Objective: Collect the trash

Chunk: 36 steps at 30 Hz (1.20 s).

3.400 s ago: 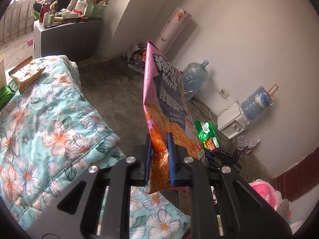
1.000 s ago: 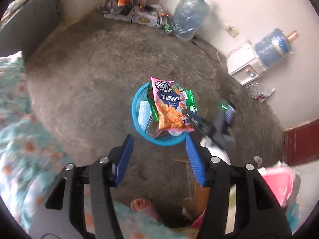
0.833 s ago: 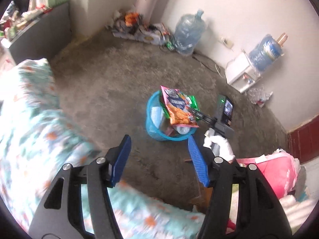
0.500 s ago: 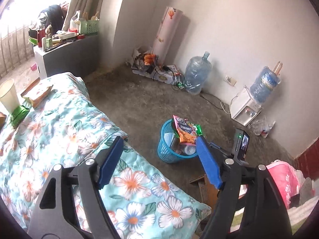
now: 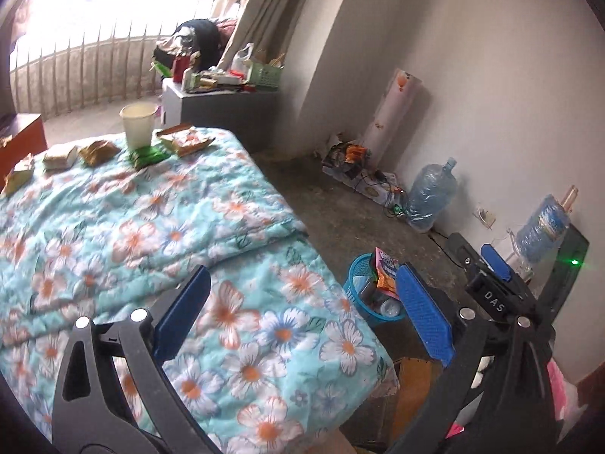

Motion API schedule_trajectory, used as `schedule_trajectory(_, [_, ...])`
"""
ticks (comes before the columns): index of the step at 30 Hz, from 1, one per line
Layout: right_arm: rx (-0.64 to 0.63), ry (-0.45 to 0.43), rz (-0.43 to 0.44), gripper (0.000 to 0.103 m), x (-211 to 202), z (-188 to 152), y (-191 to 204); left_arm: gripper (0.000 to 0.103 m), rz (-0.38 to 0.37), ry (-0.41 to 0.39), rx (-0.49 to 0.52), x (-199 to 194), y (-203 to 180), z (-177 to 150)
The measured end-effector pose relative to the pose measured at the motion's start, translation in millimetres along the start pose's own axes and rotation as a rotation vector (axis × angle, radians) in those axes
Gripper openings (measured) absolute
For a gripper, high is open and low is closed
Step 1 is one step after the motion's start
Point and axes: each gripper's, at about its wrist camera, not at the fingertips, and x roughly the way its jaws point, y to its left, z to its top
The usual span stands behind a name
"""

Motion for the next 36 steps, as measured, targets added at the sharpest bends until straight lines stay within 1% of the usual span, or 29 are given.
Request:
schedule_trajectory(2, [-0.029,0.020,0.020,0.094,-10.1,0.3,16.5,0.094,0.041,0.014,-0.024,-4.5,7.5,-12.1])
schedule_trajectory(3, [-0.047,0.027,0.021,0.094,-14.2,1.4,23.4,0.094,0.065,0.011,-0.021,-7.7,10.4,-17.1])
schedule_trajectory(5, [-0.098,0.031,0.018,0.094,-24.7,-1.6,36.9,0.094,0.137,-0.003,0.011,-15.1,10.3,-27.4])
schedule_trajectory(7, [-0.145,0.033,0.008,0.094,-34.5,-4.1,49.3,0.094,0.186,-0.015,0.037,-21.2,11.4,-35.0])
schedule_trajectory(10, [-0.188,0.044,-0.011,0.094,-45.3,-6.5,60.2,0.094,0.210,-0.011,0.029,-27.4,14.6,-38.5])
schedule_trajectory(13, [-0.218,0.053,-0.013,0.094,-55.2,-5.7,66.8,0.094,0.260,-0.020,0.003,-32.7,18.0,-39.1])
schedule_trajectory(16, [-0.247,0.084,-0.024,0.094,-62.2,-10.6,69.5,0.094,0.285,-0.021,-0.025,-36.2,19.2,-44.5])
schedule_trajectory(18, [-0.256,0.141,-0.028,0.094,-62.4,-18.4,66.6,0.094,0.304,-0.006,-0.030,-35.5,16.7,-52.6])
schedule_trajectory(21, [-0.286,0.234,-0.036,0.094,-58.5,-43.6,58.2,0.094,0.331,0.043,-0.030,-31.1,13.2,-70.8])
schedule_trajectory(24, [-0.307,0.324,-0.063,0.094,-53.8,-67.8,47.3,0.094,0.355,0.096,-0.019,-25.2,10.8,-86.4])
schedule_trajectory(26, [-0.309,0.366,-0.072,0.094,-53.6,-77.7,40.5,0.094,0.368,0.124,-0.009,-20.9,9.5,-93.1])
schedule_trajectory(29, [-0.318,0.398,-0.101,0.094,-57.2,-85.1,34.3,0.094,0.382,0.133,0.000,-17.8,8.1,-95.6])
schedule_trajectory(34, [-0.325,0.409,-0.127,0.094,-65.8,-87.0,30.3,0.094,0.379,0.143,0.010,-17.2,6.9,-95.2])
schedule_trajectory(36, [-0.319,0.412,-0.122,0.094,-66.9,-86.3,29.5,0.094,0.382,0.141,0.010,-17.9,7.6,-93.4])
